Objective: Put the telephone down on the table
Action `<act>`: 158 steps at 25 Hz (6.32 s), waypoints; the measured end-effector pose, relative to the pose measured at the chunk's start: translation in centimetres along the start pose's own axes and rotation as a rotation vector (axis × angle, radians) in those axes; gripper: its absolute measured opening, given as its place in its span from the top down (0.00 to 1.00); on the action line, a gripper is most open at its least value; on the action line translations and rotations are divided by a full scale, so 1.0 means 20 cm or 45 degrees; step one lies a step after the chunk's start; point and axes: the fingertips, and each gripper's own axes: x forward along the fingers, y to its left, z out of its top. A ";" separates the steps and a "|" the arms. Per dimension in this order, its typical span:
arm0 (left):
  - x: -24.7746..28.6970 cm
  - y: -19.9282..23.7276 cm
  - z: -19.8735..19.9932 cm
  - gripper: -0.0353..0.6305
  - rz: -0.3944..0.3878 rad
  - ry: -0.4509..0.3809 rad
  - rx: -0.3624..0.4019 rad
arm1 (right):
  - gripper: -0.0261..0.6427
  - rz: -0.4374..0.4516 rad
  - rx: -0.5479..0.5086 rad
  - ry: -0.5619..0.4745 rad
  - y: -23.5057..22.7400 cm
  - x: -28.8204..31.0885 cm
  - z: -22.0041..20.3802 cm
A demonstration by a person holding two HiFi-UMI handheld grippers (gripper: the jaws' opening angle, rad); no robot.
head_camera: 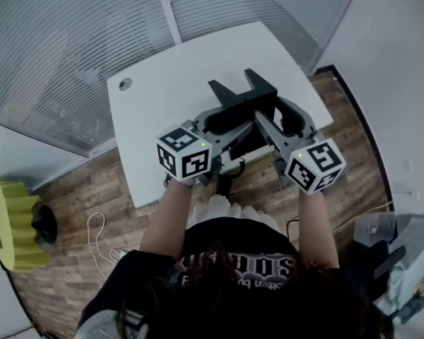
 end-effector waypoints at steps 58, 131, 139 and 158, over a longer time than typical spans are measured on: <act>0.63 1.05 -0.34 0.68 -0.194 0.201 -0.493 | 0.62 -0.276 0.249 0.275 -0.89 0.76 -0.56; 0.19 0.78 0.03 0.85 0.582 0.028 0.227 | 0.78 -0.301 0.146 0.142 -0.61 0.44 -0.38; 0.15 0.52 0.06 0.94 0.621 -0.011 0.339 | 0.87 -0.302 0.072 0.076 -0.48 0.25 -0.28; -0.01 0.21 -0.02 0.94 0.696 -0.023 0.340 | 0.91 -0.309 -0.064 0.023 -0.24 -0.05 -0.16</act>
